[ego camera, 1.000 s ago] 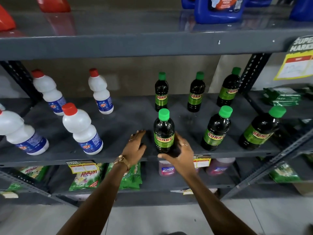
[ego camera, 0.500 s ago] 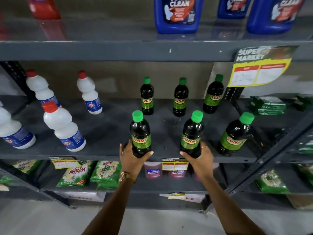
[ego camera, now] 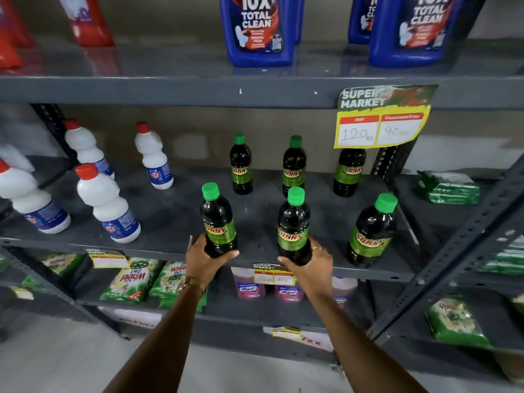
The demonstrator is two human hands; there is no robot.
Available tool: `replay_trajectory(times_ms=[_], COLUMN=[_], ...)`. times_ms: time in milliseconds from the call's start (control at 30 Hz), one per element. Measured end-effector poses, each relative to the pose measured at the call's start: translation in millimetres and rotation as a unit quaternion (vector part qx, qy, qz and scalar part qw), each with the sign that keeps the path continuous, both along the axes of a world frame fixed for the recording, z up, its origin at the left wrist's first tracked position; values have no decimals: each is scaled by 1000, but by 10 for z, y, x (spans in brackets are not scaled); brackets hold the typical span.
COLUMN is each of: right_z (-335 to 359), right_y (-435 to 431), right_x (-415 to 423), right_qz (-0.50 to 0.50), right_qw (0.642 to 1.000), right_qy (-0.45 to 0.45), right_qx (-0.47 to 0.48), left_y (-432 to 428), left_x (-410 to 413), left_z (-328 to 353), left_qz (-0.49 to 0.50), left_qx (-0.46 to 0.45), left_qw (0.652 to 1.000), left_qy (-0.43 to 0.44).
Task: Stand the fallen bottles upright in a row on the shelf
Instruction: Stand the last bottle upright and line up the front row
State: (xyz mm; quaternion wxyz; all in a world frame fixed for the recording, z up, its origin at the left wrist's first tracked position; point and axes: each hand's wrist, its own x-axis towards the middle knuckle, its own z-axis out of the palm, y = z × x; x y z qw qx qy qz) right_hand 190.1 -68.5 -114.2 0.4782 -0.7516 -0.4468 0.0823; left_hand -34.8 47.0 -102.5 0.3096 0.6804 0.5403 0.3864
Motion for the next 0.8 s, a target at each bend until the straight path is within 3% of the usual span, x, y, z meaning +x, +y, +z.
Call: replay_trajectory(times_ms=[600, 700, 800], right_z=[-17, -43, -123], right_y=[-85, -238, -529], right_x=[100, 76, 110], right_qz=[43, 53, -16], right_qw=[998, 996, 992], right_qy=[19, 72, 84], right_qx=[-33, 2, 89], left_y=[-59, -258, -683], left_x=[9, 65, 195], left_z=[27, 5, -87], left_qz=[-12, 27, 60], left_qx=[-17, -8, 71], left_qw=[1000, 999, 995], left_qy=[-4, -18, -23])
